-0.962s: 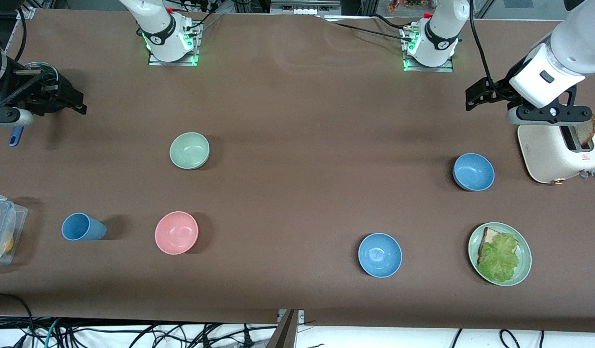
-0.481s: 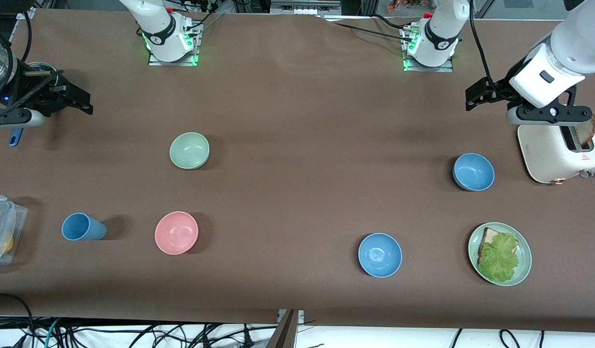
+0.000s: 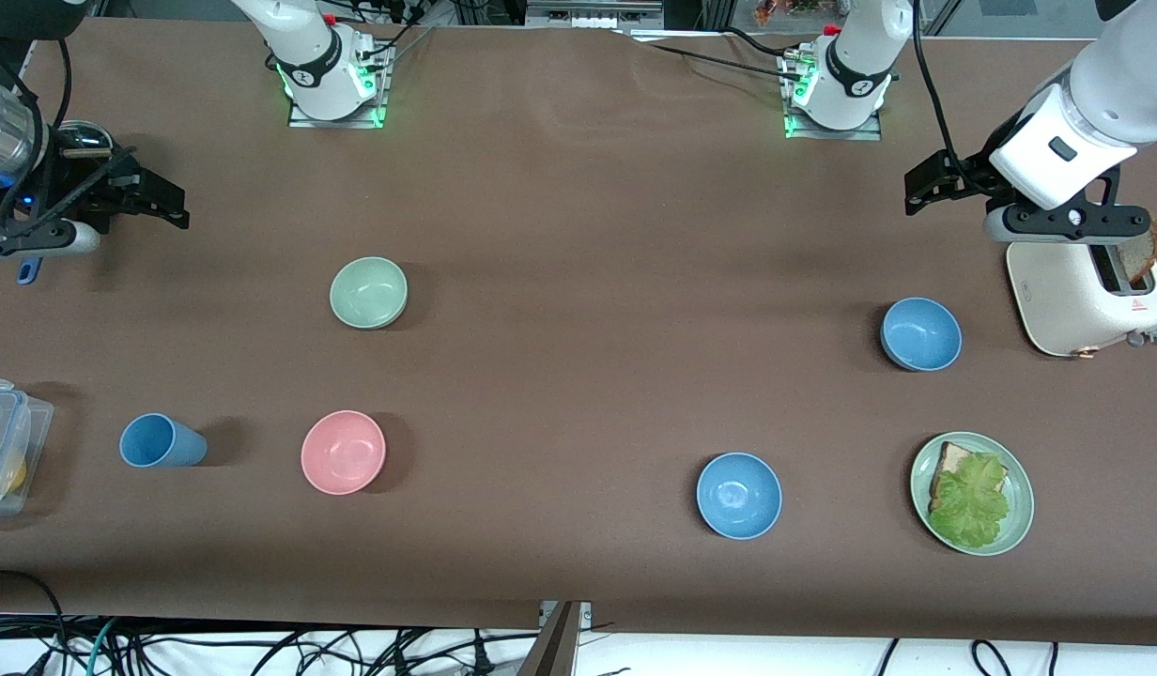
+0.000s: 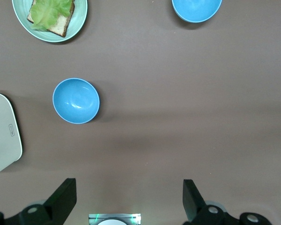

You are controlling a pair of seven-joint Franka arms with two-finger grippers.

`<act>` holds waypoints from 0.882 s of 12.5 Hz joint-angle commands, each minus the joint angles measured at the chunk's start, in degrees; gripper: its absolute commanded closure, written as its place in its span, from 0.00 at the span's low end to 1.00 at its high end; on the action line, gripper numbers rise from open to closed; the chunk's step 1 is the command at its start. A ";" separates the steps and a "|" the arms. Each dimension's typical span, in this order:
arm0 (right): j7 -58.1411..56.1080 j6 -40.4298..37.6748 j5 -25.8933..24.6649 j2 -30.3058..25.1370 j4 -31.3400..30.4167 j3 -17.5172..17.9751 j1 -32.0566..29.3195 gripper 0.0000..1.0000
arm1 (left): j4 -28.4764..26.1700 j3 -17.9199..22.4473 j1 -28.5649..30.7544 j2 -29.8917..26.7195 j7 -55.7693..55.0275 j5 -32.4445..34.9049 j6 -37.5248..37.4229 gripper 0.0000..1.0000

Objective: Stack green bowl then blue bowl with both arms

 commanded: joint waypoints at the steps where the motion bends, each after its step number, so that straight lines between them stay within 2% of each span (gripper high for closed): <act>1: -0.76 0.94 -0.56 -1.18 -1.50 0.28 -0.03 0.00 | 0.50 -0.10 0.28 -0.21 1.18 -0.37 -0.61 0.00; 11: -4.10 1.73 -0.12 -1.09 -1.85 1.42 -0.12 0.00 | 0.41 -0.10 0.28 -0.21 1.18 -0.37 -0.70 0.00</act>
